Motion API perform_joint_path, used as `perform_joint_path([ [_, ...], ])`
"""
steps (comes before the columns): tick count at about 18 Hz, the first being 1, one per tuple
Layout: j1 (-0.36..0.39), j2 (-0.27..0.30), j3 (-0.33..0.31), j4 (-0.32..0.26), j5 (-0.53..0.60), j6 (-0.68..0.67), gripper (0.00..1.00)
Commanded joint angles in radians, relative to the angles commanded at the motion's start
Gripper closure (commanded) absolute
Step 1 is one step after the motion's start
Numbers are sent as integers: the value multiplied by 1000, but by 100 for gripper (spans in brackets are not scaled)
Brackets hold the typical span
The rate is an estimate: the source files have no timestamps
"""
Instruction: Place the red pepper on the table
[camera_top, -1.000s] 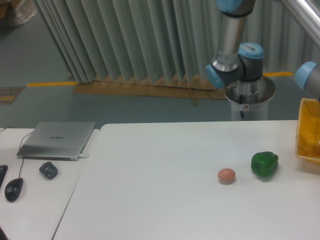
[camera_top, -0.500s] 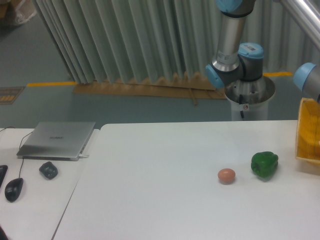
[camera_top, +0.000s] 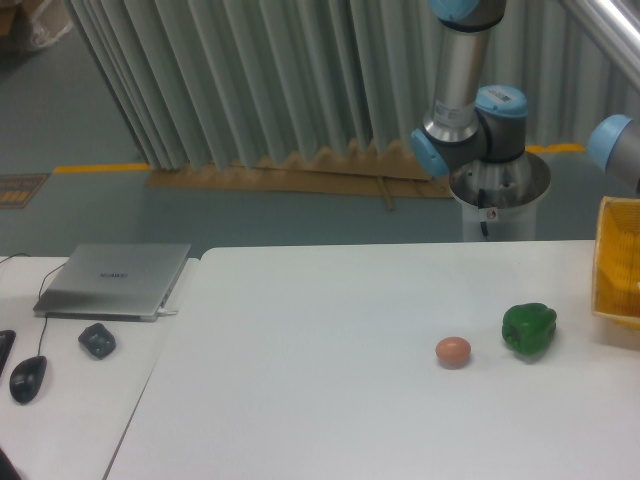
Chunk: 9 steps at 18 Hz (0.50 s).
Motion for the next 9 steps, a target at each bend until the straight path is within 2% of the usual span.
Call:
perform_joint_path([
  [4,-3,25,12,-66,-31,-31,60],
  [9,-12,63,28,-124,-164,-135,60],
])
